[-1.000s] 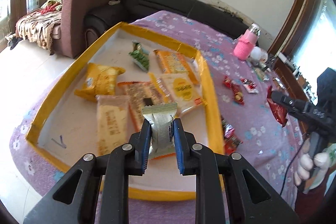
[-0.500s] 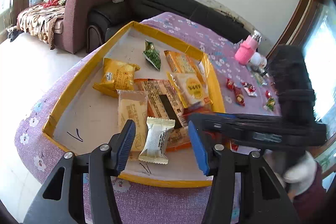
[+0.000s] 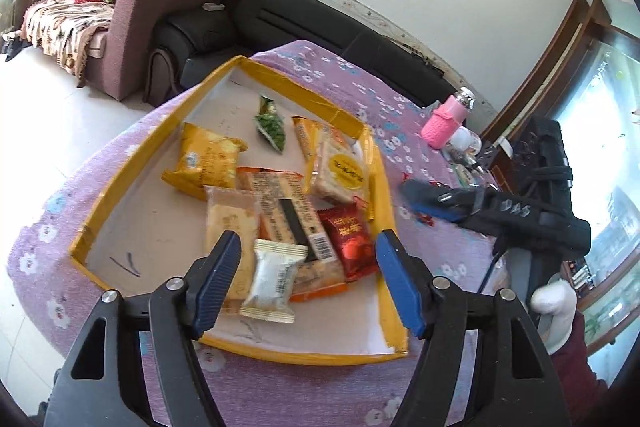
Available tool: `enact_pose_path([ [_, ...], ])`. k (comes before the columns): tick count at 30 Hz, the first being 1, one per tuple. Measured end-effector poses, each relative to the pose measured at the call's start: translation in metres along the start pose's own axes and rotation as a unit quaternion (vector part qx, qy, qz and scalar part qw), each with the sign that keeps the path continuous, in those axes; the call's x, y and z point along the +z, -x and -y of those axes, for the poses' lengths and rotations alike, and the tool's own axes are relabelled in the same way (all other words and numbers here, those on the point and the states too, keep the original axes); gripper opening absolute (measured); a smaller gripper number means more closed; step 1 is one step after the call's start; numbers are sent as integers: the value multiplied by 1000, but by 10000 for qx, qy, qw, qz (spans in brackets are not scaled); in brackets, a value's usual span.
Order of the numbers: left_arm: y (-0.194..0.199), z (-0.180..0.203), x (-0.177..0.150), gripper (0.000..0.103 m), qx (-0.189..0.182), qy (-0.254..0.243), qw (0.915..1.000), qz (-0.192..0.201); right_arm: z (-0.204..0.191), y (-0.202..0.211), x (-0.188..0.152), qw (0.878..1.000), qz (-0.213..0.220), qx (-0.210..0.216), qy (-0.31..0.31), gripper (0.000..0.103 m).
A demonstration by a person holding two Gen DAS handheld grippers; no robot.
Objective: Organize snacks
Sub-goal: 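Carry both candies over the yellow box and open both tools to drop them, then grasp the green pea snack bag with right tool while left grasps red chocolate bar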
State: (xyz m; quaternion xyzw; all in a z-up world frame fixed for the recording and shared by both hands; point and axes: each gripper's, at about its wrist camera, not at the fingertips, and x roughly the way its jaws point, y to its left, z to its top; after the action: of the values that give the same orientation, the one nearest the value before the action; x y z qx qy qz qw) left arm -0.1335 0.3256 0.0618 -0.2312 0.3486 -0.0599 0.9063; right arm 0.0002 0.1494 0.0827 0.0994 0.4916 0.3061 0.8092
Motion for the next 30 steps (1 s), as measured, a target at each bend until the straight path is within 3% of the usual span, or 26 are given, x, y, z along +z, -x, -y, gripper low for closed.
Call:
enact_pose_path([
  [3,0,7,-1,70,-118,-41,9999,38,47,37,4,9964,434,-653,-314,61],
  [5,1,14,-3,70,-193,-128,9997,62,79,45,5,9920,491,-1001,-599,61],
  [9,3,32,-4,70,-264,-398,9988,68,133,62,-3,9823,665,-1382,-1075,61],
  [12,-3,49,-6,70,-369,-694,9969,-45,174,100,-16,9722,1056,-1580,-1368,62],
  [16,-17,71,-9,70,-520,-913,9942,-207,230,161,-30,9463,1638,-2064,-1873,62],
  [20,-34,93,-8,70,-537,-1103,9916,-416,275,190,-30,9246,1830,-2478,-2242,62],
  [28,-43,117,-5,70,-377,-1229,9901,-560,319,156,-2,9179,1429,-2881,-2323,62],
  [30,-47,123,-4,70,-386,-1243,9895,-621,319,148,-2,9186,1378,-2920,-2278,52],
])
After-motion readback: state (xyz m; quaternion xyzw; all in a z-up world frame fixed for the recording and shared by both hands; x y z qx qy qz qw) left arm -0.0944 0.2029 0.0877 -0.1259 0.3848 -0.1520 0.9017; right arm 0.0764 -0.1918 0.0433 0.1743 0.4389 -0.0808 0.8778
